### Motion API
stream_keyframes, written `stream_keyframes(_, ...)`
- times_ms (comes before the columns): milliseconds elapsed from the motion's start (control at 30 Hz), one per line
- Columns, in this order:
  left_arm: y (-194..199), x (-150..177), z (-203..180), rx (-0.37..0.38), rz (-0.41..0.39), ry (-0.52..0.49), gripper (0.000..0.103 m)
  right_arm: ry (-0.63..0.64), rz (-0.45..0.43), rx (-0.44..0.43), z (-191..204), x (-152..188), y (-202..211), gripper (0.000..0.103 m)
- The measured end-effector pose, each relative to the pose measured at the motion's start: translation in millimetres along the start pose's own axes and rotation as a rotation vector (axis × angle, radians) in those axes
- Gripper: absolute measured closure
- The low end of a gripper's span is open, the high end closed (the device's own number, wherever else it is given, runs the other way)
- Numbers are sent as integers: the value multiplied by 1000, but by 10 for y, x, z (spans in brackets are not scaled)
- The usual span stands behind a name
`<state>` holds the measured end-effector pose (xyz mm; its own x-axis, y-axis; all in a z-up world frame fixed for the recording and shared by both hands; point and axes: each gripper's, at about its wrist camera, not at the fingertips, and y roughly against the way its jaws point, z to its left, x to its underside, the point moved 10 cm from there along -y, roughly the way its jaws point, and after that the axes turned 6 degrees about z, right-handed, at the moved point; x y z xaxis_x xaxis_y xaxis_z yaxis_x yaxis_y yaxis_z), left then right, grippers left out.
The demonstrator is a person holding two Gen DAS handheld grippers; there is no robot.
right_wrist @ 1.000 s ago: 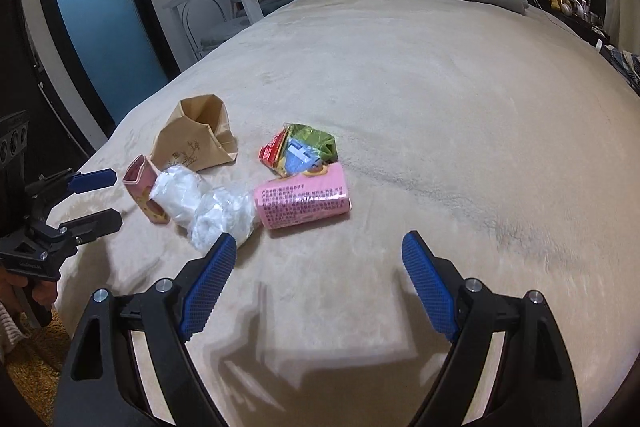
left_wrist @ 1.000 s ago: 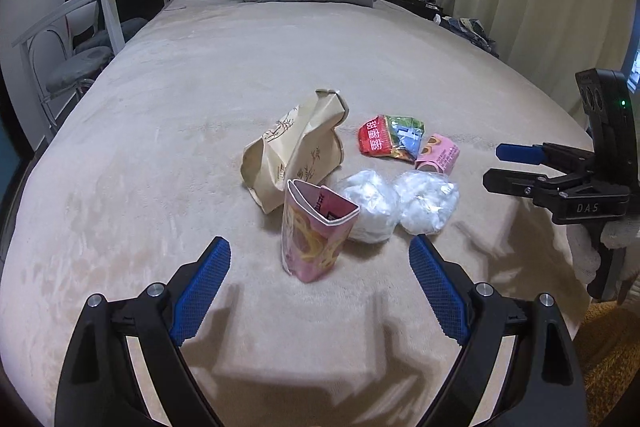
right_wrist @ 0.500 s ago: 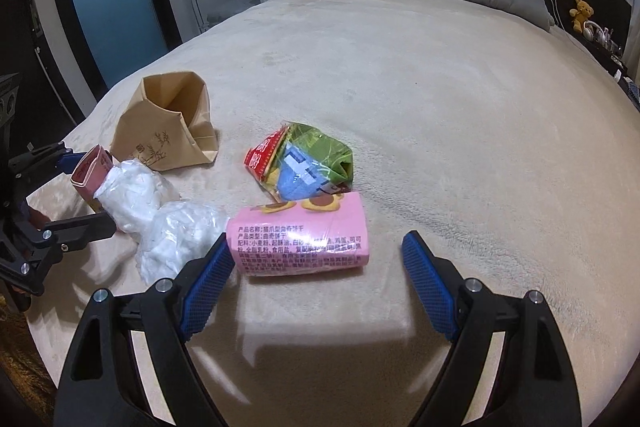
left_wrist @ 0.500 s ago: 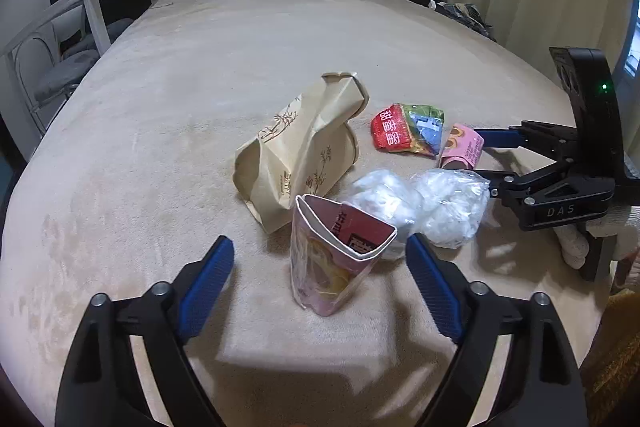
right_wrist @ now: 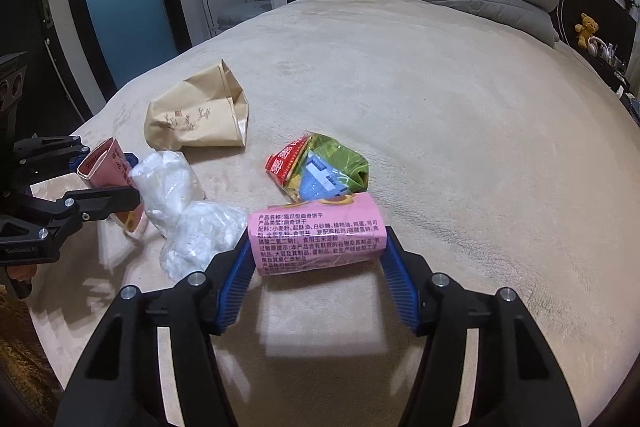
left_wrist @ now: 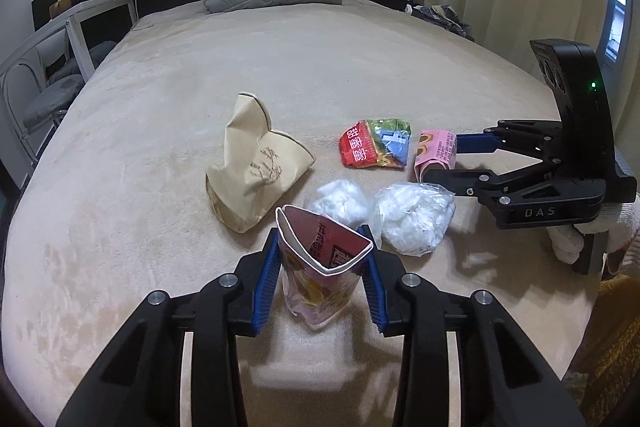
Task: Collect trash
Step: 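Grasp the pink paper cup with the left tool while the right tool grasps the pink carton, then carry the pink cup and pink carton down over the black bin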
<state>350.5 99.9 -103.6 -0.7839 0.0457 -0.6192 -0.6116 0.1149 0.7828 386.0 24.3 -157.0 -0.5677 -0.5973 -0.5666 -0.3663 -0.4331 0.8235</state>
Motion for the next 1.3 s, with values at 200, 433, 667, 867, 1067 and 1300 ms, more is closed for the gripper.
stream_keyframes(200,174,-63,-35,10,-46,6,68,-20,-23,1,3,16,213,42)
stream_keyframes(433,454,-98,-109,18,-103,24,68,-62,-61,1,32,113,575,42)
stream_keyframes(667,771,-29,-209,24,-154,47,68,-92,-119,0,62,189,977,42)
stream_keyframes(867,989,87,-287,38,-184,65,68,-117,-153,0,121,382,1266,42)
stream_keyframes(1067,1066,236,-463,60,-194,85,68,-144,-176,-10,280,628,1506,42)
stream_keyframes(1300,1168,480,-763,79,-203,89,68,-171,-181,-27,523,977,1662,42)
